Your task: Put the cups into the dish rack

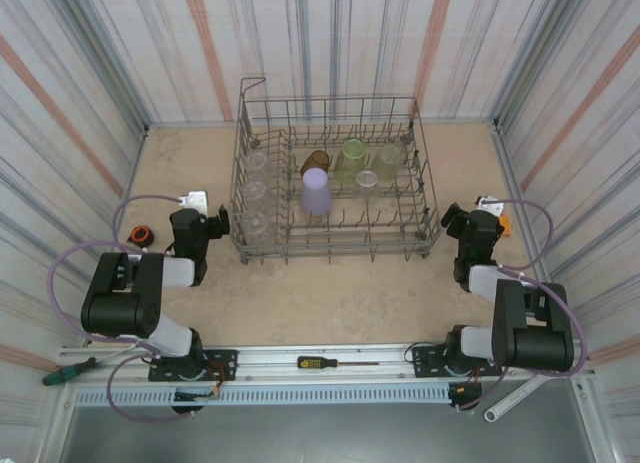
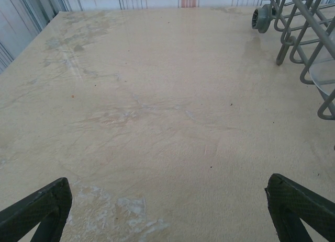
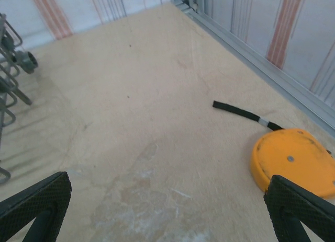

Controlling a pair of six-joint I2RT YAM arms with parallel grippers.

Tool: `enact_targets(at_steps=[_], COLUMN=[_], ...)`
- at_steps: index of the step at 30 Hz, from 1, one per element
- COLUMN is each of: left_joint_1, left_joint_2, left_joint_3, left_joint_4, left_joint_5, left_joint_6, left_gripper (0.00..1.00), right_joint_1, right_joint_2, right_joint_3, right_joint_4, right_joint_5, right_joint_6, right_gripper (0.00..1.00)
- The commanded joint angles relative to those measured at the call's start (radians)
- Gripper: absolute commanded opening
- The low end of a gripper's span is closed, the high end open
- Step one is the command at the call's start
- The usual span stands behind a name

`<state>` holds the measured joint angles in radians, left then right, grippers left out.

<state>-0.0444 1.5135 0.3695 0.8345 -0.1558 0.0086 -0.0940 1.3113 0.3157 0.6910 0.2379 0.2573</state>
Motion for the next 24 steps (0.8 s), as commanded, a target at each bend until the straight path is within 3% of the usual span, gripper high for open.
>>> enact_targets(at_steps=[1,4,9,11,13,15,24], left_joint_1=[0.004,0.009,0.011,0.011,0.011,0.011,0.012], left_joint_2=[-0.009,-0.009,-0.009,-0.009,-0.009,-0.009,-0.009], left_joint_3=[0.02,0.019,0.02,0.019,0.02,0.02,0.02], left_joint_4=[-0.009,-0.011,-0.012,-0.011,-0.012,-0.012,-0.012], left_joint_5=[0.02,0.032,0.035,0.036,0.038,0.038,0.038], left_joint_6=[0.022,0.02,0.019,0.018,0.019,0.018,0.018], left_gripper=[0.99,0.98,0.99,0.99,0.99,0.99,0.99], right_joint_1=[0.003,0.034,0.094,0.094,0.096,0.08,0.085], right_joint_2=[0.055,0.111,0.164,0.26,0.219,0.25,0.232], right_joint_3=[-0.019,-0.029,0.014,0.033,0.061,0.045,0.056], right_joint_4=[0.142,0.223,0.206,0.291,0.15,0.238,0.188], right_joint_5=[-0.017,0.02,-0.015,-0.051,-0.025,-0.028,-0.023], right_joint_6=[-0.019,-0.047,-0.136,-0.165,-0.136,-0.133,-0.13], right_gripper=[0.99,0.99,0.99,0.99,0.99,0.99,0.99])
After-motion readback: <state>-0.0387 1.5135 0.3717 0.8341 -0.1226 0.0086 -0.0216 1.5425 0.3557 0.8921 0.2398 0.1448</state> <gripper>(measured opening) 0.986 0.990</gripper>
